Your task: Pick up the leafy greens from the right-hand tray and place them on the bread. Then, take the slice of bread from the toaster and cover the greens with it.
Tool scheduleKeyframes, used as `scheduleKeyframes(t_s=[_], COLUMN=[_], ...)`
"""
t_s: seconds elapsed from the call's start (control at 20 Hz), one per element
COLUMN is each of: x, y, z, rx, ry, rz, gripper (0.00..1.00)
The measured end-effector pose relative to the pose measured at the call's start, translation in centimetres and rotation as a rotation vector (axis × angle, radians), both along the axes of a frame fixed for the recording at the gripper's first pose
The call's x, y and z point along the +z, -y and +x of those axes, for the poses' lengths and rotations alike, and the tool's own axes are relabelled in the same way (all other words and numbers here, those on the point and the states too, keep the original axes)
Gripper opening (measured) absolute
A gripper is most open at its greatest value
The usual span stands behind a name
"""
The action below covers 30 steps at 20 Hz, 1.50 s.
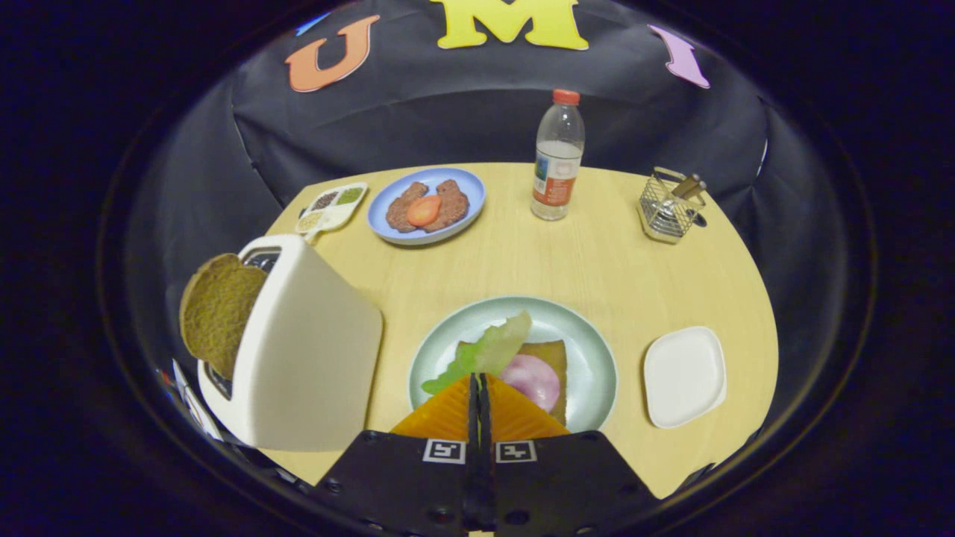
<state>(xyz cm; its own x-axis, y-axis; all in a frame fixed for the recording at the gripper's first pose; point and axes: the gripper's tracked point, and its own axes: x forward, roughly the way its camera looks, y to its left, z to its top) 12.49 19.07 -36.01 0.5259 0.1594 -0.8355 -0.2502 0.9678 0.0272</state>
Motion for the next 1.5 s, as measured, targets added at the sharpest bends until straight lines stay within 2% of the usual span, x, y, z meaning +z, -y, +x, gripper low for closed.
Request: scheduleKeyframes(t_s=[0.3, 0.5, 0.55, 0.6, 0.65, 0.9, 1.0, 1.15, 1.25, 1.5], x=[-1.3, -1.0, -0.6, -0.2, 0.4, 5.8, 7.9, 10.9, 12.6, 15.4], y=[1.2, 2.2, 2.6, 2.9, 2.8, 3.1, 2.4, 1.1, 0.1, -4.0], z=[0.8, 1.2, 1.2, 1.2, 1.0, -0.4, -1.1, -2.6, -3.4, -5.1], rx=[-0.014, -0.040, -0.048, -0.051, -0.047, -0.065, -0.055, -0.019, -0.008, 0.031], ry=[-0.026, -0.013, 0.003, 0.017, 0.029, 0.129, 0.174, 0.242, 0.288, 0.341], rz=[0.026, 0.020, 0.008, 0.005, 0.011, -0.002, 0.002, -0.003, -0.011, 0.046], gripper=[0.00, 0.06, 0.14, 0.15, 0.21, 0.64, 0.68, 0.89, 0.98, 0.98])
